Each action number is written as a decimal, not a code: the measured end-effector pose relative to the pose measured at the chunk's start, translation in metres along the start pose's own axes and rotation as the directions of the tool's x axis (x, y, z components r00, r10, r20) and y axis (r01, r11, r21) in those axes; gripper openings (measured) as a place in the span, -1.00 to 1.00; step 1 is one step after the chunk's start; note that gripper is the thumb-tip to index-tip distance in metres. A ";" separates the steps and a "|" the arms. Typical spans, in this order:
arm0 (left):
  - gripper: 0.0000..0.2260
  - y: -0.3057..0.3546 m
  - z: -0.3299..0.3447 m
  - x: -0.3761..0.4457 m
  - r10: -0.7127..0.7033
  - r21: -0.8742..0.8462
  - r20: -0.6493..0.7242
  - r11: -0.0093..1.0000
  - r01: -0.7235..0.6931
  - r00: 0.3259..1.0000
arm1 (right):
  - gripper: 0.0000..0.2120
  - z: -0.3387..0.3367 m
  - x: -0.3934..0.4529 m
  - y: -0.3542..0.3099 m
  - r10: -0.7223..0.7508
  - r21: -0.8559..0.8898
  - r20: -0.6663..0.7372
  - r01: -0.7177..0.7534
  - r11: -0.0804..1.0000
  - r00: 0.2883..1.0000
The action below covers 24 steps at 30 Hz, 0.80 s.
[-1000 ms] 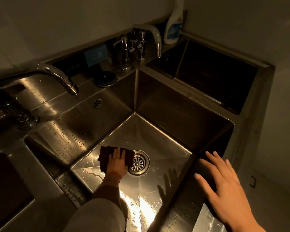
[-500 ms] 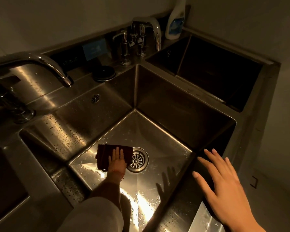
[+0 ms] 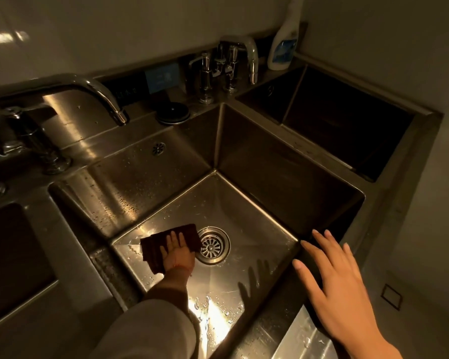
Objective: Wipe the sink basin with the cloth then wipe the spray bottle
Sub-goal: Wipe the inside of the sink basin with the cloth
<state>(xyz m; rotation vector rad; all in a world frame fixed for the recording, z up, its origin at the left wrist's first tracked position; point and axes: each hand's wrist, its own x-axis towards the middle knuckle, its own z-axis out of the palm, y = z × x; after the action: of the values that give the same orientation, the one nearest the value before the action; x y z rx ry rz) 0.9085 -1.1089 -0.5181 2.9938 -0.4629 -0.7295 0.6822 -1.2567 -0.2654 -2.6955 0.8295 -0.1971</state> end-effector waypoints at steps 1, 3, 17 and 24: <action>-0.35 -0.003 0.001 -0.001 0.013 0.014 -0.022 1.000 -0.013 1.000 | -0.37 -0.001 0.001 0.003 -0.010 0.006 -0.014 0.010 1.000 1.000; -0.38 -0.008 0.001 -0.002 0.036 0.015 -0.037 0.999 -0.036 0.999 | -0.38 -0.002 0.006 0.009 -0.016 0.010 -0.032 0.016 1.000 0.999; -0.41 -0.014 -0.003 0.002 -0.016 -0.064 0.055 0.998 0.019 0.998 | -0.42 0.006 0.020 0.012 -0.122 -0.019 -0.006 0.122 0.992 0.992; -0.46 -0.003 -0.006 -0.004 -0.031 -0.115 0.067 0.993 0.039 0.997 | -0.38 0.005 0.019 0.016 -0.169 -0.015 0.003 0.169 0.985 0.986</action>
<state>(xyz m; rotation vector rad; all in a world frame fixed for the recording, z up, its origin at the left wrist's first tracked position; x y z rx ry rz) 0.9090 -1.1048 -0.5114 2.8841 -0.3577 -0.8279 0.6904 -1.2784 -0.2744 -2.7804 0.6030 -0.2278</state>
